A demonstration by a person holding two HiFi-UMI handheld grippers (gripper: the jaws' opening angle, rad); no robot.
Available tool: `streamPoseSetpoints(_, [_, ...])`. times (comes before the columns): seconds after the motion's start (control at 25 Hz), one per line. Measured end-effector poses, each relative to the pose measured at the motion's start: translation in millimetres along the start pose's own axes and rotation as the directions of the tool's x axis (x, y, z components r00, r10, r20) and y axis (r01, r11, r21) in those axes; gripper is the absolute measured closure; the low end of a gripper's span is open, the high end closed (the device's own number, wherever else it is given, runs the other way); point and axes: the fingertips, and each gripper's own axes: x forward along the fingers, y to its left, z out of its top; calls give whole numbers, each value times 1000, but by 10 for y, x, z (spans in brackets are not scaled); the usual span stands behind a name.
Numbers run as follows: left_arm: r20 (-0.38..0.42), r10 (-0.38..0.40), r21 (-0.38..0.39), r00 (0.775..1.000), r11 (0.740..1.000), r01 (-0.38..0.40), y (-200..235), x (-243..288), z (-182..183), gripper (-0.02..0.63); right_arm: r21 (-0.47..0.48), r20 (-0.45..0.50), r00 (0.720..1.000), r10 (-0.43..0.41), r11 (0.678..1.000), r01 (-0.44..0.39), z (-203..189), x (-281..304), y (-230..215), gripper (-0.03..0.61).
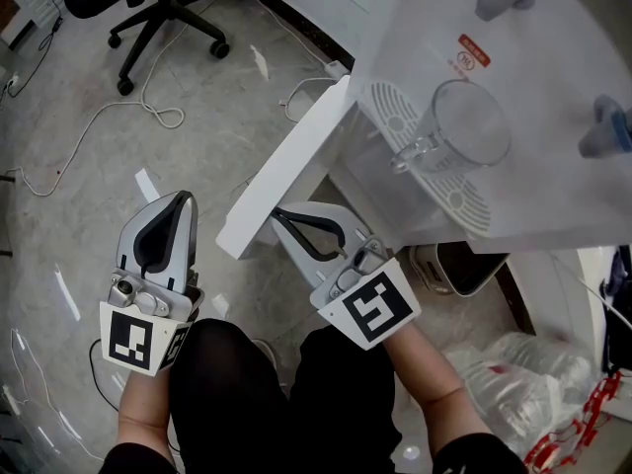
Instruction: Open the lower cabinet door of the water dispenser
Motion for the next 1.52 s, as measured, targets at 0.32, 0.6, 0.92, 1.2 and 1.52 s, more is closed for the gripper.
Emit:
streamPoseSetpoints(0.32, [9, 1, -24, 1000, 1000, -1, -11, 2, -35, 607, -21, -17, 1000, -24, 1000, 23, -19, 32, -38, 574])
streamPoseSetpoints(0.6, [35, 7, -9, 999, 1000, -7, -7, 16, 15, 607, -41, -55, 996, -65, 997, 63, -111, -162, -118, 574])
streamPoseSetpoints(0.92, [26, 3, -45, 1000, 999, -1, 5, 52, -20, 607, 139, 122, 964, -237, 966, 220, 189, -374, -384, 574])
streamPoseSetpoints(1.2, [26, -2, -29, 1000, 1000, 3, 71, 207, 325, 607, 152, 60, 974, -220, 966, 209, 370, -500, -396, 574])
streamPoseSetpoints(1.52, [-28, -11, -83, 1000, 996, 8, 94, 270, 905, 607, 242, -29, 967, -255, 936, 254, 850, -726, -342, 574])
